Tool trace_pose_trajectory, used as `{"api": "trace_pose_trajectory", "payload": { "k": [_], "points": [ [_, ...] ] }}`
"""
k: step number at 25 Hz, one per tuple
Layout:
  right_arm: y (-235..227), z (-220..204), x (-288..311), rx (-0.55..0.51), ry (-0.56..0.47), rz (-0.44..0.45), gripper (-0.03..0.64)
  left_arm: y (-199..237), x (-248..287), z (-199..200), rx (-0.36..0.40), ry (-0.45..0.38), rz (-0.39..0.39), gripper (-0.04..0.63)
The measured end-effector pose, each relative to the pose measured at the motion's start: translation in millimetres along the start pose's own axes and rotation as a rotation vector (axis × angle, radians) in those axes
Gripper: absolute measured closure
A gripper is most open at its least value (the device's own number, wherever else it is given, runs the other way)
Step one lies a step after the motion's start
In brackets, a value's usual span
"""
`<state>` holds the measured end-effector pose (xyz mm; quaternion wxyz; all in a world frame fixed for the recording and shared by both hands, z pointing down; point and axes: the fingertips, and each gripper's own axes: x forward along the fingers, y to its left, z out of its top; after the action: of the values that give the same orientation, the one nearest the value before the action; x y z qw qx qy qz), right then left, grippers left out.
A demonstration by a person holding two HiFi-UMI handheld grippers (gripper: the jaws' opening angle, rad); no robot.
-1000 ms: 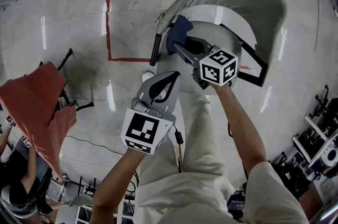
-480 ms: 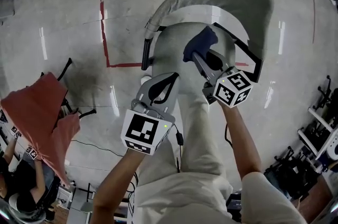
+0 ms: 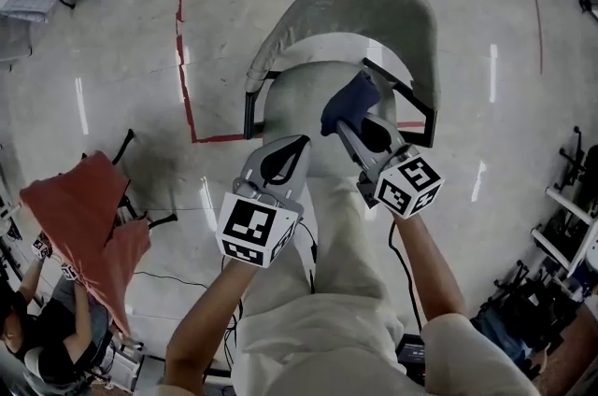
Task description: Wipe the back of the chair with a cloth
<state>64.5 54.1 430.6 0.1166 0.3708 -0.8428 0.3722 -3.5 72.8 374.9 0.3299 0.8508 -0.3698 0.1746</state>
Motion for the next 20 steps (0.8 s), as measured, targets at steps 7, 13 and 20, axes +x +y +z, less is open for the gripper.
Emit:
{"api": "trace_pose_trajectory", "payload": {
  "k": [7, 13, 20],
  "points": [
    [27.2, 35.9, -42.5, -0.069, -0.015, -0.049, 0.512, -15.7, -22.0, 23.1, 0.029, -0.005, 0.01, 0.595],
    [54.2, 69.5, -76.0, -0.065, -0.077, -0.084, 0.512, -35.7, -46.8, 49.0, 0.057, -0.044, 0.003, 0.595],
    [85.4, 87.5, -87.5, -0.078, -0.056, -0.218, 0.512, -59.2, -80.5, 74.7, 0.102, -0.1, -0.036, 0.595]
  ]
}}
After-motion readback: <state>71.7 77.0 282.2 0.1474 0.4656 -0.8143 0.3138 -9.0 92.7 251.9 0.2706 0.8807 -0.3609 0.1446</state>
